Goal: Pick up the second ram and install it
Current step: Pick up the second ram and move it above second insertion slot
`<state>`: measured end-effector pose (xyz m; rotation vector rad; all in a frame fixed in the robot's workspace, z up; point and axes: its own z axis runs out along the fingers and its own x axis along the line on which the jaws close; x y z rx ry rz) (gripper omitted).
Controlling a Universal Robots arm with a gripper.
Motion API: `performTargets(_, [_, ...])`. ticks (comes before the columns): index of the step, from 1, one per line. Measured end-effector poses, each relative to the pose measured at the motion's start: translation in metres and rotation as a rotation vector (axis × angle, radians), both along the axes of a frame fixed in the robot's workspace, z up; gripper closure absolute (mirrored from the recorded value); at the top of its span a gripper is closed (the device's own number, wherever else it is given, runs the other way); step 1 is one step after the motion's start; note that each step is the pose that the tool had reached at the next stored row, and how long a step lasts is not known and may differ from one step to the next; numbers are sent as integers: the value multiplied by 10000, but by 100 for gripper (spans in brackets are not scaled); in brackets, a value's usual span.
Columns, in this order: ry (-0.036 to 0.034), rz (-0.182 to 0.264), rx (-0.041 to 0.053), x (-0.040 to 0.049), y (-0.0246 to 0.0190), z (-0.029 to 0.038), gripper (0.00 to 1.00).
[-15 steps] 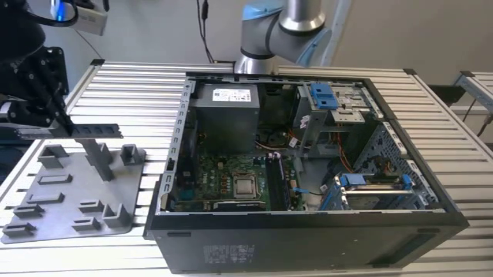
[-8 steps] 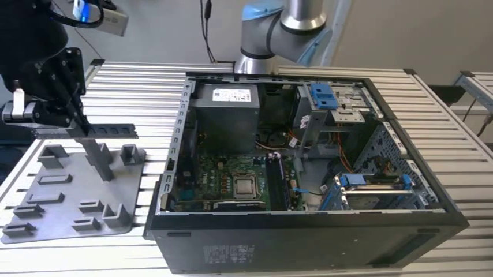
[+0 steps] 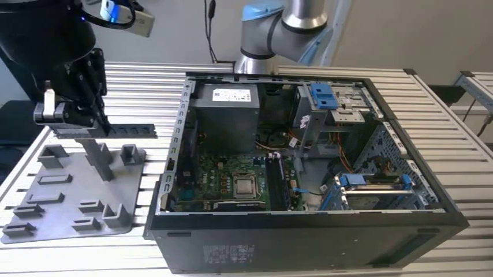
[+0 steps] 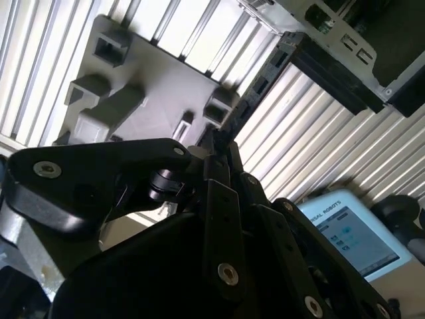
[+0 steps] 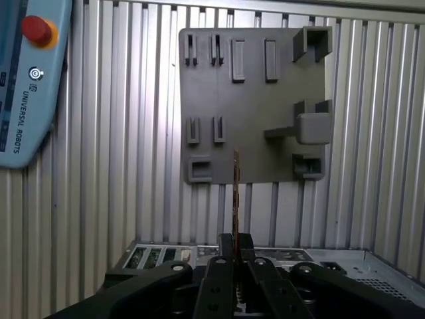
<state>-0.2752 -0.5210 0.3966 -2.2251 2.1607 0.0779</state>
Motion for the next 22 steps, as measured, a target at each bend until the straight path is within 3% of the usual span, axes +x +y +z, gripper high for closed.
performTargets(22, [57, 0, -1, 958, 0, 0, 86])
